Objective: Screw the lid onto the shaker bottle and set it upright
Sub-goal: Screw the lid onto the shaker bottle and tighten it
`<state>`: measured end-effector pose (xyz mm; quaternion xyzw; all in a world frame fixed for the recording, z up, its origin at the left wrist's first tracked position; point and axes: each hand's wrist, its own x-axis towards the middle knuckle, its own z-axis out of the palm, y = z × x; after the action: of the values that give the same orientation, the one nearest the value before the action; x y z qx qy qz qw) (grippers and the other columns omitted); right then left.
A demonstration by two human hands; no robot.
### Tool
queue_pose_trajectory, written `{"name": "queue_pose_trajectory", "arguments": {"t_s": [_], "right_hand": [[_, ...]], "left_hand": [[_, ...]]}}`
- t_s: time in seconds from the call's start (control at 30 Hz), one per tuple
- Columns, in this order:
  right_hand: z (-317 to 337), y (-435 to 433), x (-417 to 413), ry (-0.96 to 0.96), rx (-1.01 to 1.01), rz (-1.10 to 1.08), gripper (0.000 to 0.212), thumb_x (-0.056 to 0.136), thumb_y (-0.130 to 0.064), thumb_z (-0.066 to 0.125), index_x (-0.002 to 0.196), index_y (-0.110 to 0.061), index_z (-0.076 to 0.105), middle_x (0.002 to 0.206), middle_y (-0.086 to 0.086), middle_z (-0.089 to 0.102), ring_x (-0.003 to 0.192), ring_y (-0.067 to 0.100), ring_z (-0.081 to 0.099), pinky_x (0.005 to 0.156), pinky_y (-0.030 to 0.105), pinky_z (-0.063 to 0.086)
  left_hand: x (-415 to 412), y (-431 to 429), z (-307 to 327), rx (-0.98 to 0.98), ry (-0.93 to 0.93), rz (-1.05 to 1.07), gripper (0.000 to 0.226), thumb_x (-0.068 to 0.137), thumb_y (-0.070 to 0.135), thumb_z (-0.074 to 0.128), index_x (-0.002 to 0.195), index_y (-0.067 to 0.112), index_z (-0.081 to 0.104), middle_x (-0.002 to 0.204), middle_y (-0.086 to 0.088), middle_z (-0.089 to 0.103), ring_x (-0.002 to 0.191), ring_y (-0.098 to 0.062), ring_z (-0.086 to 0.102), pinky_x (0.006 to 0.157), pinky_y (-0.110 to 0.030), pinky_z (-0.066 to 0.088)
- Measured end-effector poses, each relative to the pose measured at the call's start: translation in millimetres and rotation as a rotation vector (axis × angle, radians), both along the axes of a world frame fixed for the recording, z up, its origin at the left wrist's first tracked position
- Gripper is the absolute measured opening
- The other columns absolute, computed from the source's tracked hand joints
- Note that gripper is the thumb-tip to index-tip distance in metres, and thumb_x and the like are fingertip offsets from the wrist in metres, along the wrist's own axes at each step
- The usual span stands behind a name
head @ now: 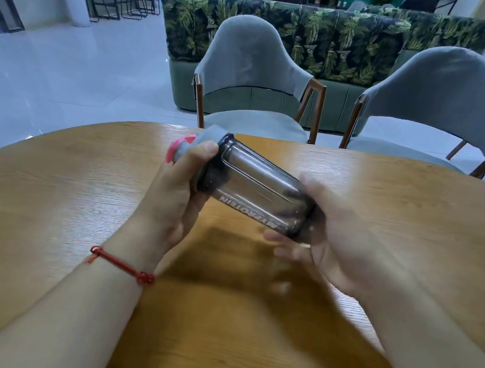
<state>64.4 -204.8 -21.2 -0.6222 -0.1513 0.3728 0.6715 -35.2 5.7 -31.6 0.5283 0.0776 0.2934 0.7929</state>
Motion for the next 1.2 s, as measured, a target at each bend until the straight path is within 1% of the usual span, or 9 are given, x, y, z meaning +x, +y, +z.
{"name": "queue_pose_trajectory", "arguments": {"t_s": [0.1, 0.17, 0.33, 0.53, 0.7, 0.8, 0.87, 1.07, 1.2], "right_hand": [[-16, 1, -1, -0.729, -0.107, -0.077, 0.071, 0.090, -0.043, 0.086, 0.150, -0.040, 0.048, 0.143, -0.002, 0.064, 0.115, 0.012, 0.071, 0.090, 0.028, 0.065], [-28, -4, 7, -1.238, -0.155, -0.017, 0.092, 0.084, -0.031, 0.094, 0.159, -0.033, 0.041, 0.152, -0.002, 0.053, 0.130, 0.010, 0.060, 0.100, 0.025, 0.060], [-32, -6, 21, -1.641, -0.004, -0.049, 0.075, 0.087, -0.019, 0.092, 0.151, -0.015, 0.054, 0.156, 0.016, 0.054, 0.141, 0.033, 0.057, 0.104, 0.044, 0.062], [-25, -10, 20, -1.486, -0.012, -0.099, 0.078, 0.079, -0.029, 0.098, 0.147, -0.016, 0.062, 0.140, 0.005, 0.065, 0.122, 0.019, 0.068, 0.088, 0.031, 0.066], [-18, -3, 14, -0.508, -0.036, -0.069, 0.055, 0.087, -0.062, 0.079, 0.126, -0.024, 0.070, 0.113, 0.016, 0.078, 0.076, 0.022, 0.077, 0.059, 0.029, 0.060], [-9, -8, 19, 0.115, -0.095, 0.040, 0.075, 0.096, -0.073, 0.058, 0.129, -0.007, 0.073, 0.089, 0.025, 0.073, 0.052, 0.018, 0.060, 0.040, 0.021, 0.049], [-5, -16, 22, 0.248, -0.138, 0.138, 0.085, 0.097, -0.076, 0.052, 0.128, 0.000, 0.076, 0.088, 0.026, 0.073, 0.047, 0.016, 0.057, 0.035, 0.019, 0.047], [-13, -4, 16, 0.075, 0.089, 0.059, 0.058, 0.099, -0.061, 0.066, 0.137, -0.018, 0.071, 0.136, 0.028, 0.073, 0.096, 0.032, 0.077, 0.077, 0.039, 0.067], [-25, -3, 10, -0.758, -0.082, -0.029, 0.080, 0.083, -0.037, 0.092, 0.149, -0.044, 0.047, 0.141, -0.003, 0.061, 0.125, 0.019, 0.067, 0.098, 0.037, 0.064]], "left_hand": [[4, 2, -3, -0.153, 0.114, 0.061, 0.013, 0.089, 0.032, 0.079, 0.096, 0.022, 0.083, 0.090, -0.007, 0.081, 0.090, -0.023, 0.075, 0.088, -0.037, 0.063], [3, 5, -2, -0.248, 0.171, 0.092, 0.010, 0.089, 0.032, 0.085, 0.085, 0.023, 0.086, 0.088, -0.006, 0.083, 0.090, -0.026, 0.077, 0.099, -0.048, 0.060], [-2, 7, 6, -0.405, 0.193, 0.044, 0.045, 0.086, 0.027, 0.087, 0.125, 0.006, 0.079, 0.107, -0.016, 0.084, 0.097, -0.032, 0.080, 0.102, -0.052, 0.062], [-3, 7, 5, -0.386, 0.140, 0.022, 0.057, 0.090, 0.026, 0.085, 0.140, 0.002, 0.070, 0.112, -0.018, 0.082, 0.105, -0.033, 0.079, 0.098, -0.049, 0.064], [1, 5, 0, -0.199, 0.116, 0.014, 0.010, 0.090, 0.024, 0.083, 0.097, 0.017, 0.084, 0.102, -0.009, 0.081, 0.104, -0.023, 0.076, 0.102, -0.047, 0.062], [1, 0, 2, -0.001, 0.063, -0.019, 0.062, 0.088, 0.029, 0.080, 0.136, -0.007, 0.066, 0.116, -0.016, 0.071, 0.111, -0.024, 0.068, 0.106, -0.043, 0.056], [0, -2, 5, 0.071, 0.021, -0.046, 0.079, 0.091, 0.029, 0.075, 0.149, -0.015, 0.046, 0.122, -0.019, 0.061, 0.113, -0.026, 0.063, 0.107, -0.044, 0.053], [3, -2, 0, -0.028, 0.057, 0.017, 0.047, 0.087, 0.029, 0.083, 0.125, 0.009, 0.063, 0.105, -0.009, 0.072, 0.097, -0.019, 0.072, 0.090, -0.035, 0.060], [5, 0, -2, -0.218, 0.132, 0.101, 0.020, 0.096, 0.033, 0.080, 0.100, 0.024, 0.063, 0.091, -0.004, 0.082, 0.093, -0.024, 0.078, 0.088, -0.043, 0.066]]}}
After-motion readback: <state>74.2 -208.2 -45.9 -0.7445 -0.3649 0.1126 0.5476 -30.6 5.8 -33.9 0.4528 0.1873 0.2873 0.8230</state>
